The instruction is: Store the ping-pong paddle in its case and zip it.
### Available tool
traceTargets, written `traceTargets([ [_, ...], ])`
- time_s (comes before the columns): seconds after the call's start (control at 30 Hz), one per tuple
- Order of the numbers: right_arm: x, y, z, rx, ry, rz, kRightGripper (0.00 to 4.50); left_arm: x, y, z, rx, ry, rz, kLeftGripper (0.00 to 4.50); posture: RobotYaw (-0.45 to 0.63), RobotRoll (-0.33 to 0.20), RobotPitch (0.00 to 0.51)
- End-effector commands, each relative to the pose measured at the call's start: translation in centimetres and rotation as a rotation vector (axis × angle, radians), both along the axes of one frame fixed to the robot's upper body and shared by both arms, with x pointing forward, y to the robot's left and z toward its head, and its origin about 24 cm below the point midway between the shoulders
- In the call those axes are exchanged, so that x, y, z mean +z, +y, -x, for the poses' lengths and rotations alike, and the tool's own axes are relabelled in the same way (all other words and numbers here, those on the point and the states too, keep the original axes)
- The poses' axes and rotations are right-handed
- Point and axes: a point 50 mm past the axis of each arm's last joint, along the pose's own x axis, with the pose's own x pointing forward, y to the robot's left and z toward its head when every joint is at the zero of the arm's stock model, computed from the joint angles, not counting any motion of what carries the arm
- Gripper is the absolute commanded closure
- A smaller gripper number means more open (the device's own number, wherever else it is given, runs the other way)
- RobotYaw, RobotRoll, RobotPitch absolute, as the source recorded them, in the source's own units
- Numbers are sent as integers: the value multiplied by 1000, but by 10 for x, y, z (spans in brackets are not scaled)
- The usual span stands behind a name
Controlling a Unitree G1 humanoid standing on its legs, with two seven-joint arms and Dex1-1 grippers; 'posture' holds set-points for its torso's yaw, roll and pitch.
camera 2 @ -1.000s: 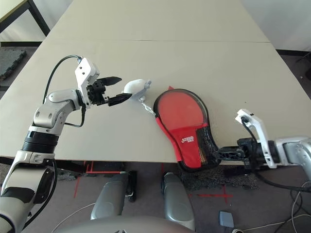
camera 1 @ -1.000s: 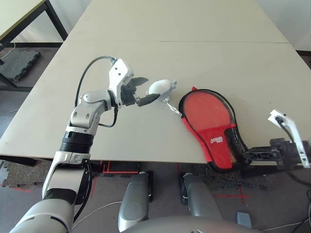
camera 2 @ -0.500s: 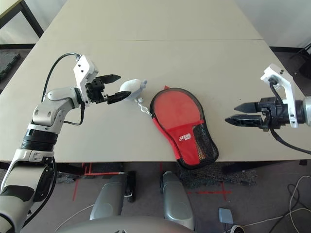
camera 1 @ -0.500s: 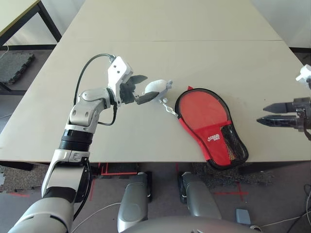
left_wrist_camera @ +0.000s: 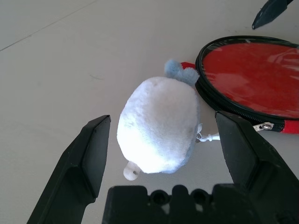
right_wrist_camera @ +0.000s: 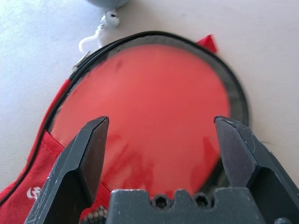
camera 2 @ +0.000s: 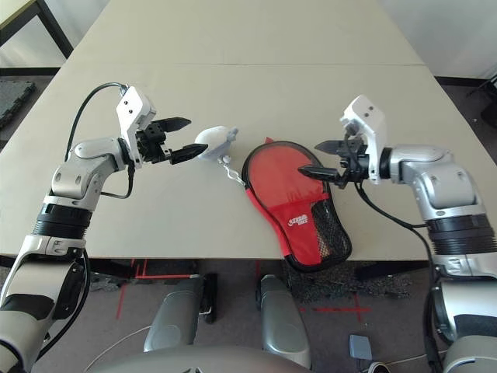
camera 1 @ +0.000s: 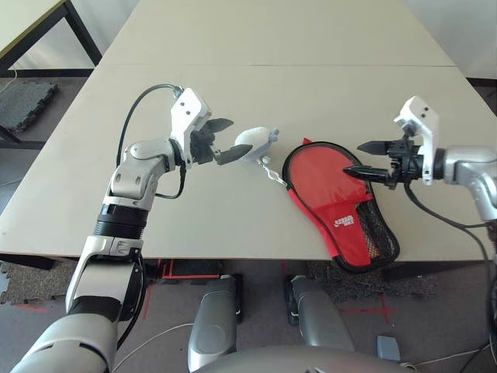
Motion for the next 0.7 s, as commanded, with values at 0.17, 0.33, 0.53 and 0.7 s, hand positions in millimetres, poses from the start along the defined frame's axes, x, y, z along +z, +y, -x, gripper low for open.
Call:
traceTargets([
  [0.17,-24,8,5,1,56,9,32,-3,-10,-7,0,-1,-42,0,56,0,186],
  [0.33,-34,9,3,-14,80,22,32,-6,-13,-13,5,10,-69,0,53,0,186],
  [0.53,-40,10,4,-20,92,34,32,-11,-19,-14,-18,22,-83,0,51,0,184],
  [0.7,-45,10,4,-33,102,34,32,-18,-25,-12,-63,64,-103,0,49,0,178],
])
